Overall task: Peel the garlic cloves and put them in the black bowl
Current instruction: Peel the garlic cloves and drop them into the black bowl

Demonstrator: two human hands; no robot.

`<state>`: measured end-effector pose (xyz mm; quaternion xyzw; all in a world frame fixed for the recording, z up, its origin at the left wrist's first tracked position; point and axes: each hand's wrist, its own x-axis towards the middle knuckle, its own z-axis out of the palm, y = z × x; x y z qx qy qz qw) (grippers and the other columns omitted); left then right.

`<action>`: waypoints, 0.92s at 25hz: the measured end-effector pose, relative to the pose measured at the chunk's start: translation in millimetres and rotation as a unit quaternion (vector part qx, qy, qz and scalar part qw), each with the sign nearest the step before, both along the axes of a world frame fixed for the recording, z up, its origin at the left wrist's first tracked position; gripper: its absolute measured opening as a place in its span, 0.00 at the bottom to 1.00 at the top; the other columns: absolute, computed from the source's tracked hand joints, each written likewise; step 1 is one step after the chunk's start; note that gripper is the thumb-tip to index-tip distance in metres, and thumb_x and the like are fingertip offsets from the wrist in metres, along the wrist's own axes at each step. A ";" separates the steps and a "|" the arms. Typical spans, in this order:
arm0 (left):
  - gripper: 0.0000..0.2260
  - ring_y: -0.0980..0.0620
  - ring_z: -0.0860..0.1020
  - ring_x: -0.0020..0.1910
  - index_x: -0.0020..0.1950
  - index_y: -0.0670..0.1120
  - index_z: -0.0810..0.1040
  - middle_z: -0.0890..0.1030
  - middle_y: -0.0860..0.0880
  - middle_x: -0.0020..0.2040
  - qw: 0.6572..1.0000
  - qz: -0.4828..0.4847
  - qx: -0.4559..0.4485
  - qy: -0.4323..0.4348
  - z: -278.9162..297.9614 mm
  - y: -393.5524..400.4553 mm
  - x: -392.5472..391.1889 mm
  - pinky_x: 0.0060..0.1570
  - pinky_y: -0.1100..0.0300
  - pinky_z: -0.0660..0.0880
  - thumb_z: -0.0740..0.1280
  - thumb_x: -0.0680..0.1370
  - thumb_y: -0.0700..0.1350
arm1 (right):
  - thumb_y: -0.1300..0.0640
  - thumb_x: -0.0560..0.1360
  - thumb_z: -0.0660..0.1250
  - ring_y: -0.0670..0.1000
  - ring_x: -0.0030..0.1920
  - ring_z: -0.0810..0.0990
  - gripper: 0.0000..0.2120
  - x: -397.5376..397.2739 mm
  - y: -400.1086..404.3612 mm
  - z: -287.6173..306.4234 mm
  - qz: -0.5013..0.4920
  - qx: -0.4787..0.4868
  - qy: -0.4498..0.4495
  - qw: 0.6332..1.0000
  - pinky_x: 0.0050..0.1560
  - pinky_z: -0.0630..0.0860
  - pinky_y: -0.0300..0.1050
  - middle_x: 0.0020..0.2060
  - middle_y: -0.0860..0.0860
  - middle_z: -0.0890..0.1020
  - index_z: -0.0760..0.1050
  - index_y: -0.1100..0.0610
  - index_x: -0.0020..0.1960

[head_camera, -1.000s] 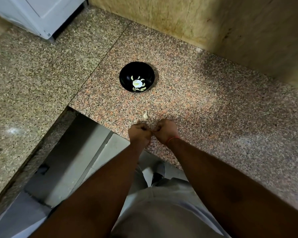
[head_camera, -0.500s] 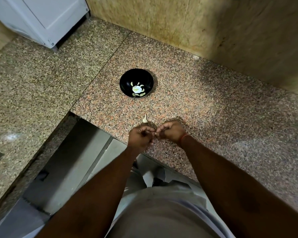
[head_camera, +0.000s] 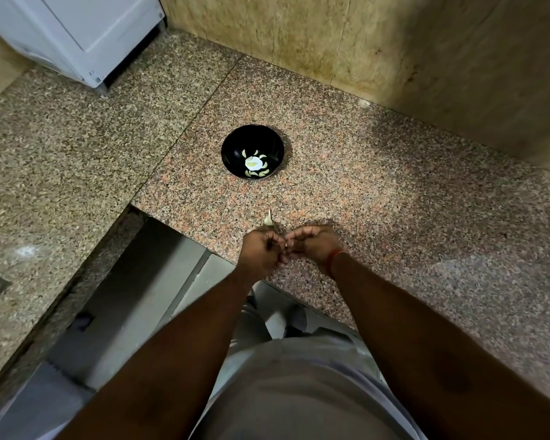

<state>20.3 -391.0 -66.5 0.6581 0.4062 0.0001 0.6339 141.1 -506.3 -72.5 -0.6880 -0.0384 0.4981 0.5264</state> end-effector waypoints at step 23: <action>0.07 0.58 0.69 0.32 0.55 0.37 0.74 0.73 0.51 0.38 0.945 -0.151 0.290 0.018 5.1 -7.2 0.4 0.30 0.70 0.65 0.60 0.84 0.40 | 0.71 0.73 0.74 0.58 0.43 0.86 0.09 -4.2 2.3 -2.6 -0.076 0.020 0.067 0.995 0.43 0.85 0.50 0.44 0.61 0.86 0.82 0.70 0.52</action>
